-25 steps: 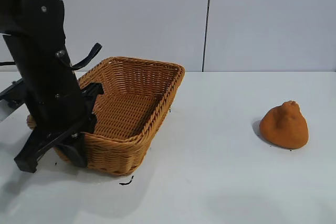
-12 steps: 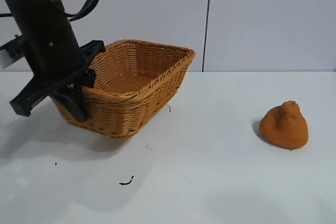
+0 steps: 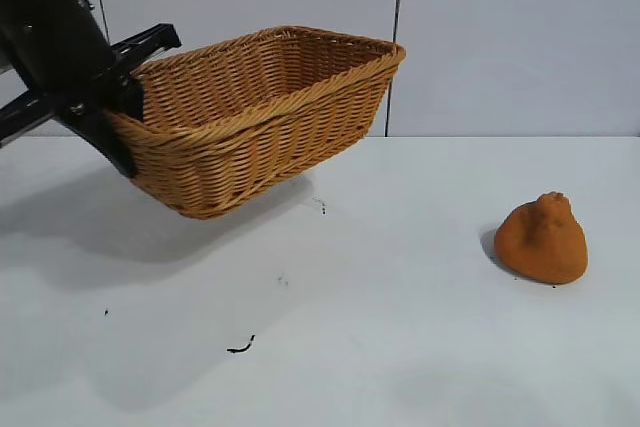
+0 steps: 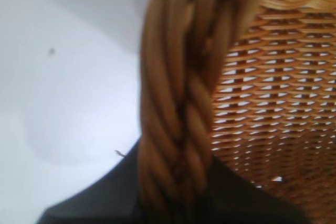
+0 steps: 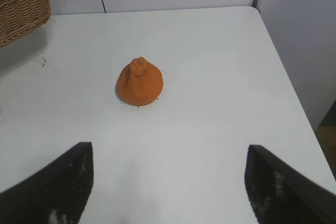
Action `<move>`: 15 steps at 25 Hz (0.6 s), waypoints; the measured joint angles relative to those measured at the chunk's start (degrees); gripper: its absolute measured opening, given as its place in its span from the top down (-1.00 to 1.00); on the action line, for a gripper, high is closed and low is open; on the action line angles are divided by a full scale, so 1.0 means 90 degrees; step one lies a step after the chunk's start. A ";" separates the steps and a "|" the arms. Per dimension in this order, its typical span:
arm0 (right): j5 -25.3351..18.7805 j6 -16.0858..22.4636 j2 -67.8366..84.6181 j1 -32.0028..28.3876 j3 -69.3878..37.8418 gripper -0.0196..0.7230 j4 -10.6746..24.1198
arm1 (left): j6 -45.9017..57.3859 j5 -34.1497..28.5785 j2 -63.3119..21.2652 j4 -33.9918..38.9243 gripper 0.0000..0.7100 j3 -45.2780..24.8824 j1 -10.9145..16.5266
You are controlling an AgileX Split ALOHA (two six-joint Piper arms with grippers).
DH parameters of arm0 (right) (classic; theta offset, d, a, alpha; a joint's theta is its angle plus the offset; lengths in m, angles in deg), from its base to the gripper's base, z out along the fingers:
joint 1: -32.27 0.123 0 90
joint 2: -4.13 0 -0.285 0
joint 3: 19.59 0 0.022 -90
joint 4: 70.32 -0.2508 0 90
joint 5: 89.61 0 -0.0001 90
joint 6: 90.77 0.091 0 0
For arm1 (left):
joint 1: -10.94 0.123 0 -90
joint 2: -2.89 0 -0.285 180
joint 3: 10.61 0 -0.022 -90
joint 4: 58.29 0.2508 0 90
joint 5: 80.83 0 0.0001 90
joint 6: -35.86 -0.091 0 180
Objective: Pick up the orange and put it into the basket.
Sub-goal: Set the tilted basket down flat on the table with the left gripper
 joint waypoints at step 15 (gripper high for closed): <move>-0.0006 0.0000 0.0000 0.0000 0.0000 -0.52 -0.0001 | -0.4010 -0.1106 0.0554 0.0152 0.74 0.0578 0.0556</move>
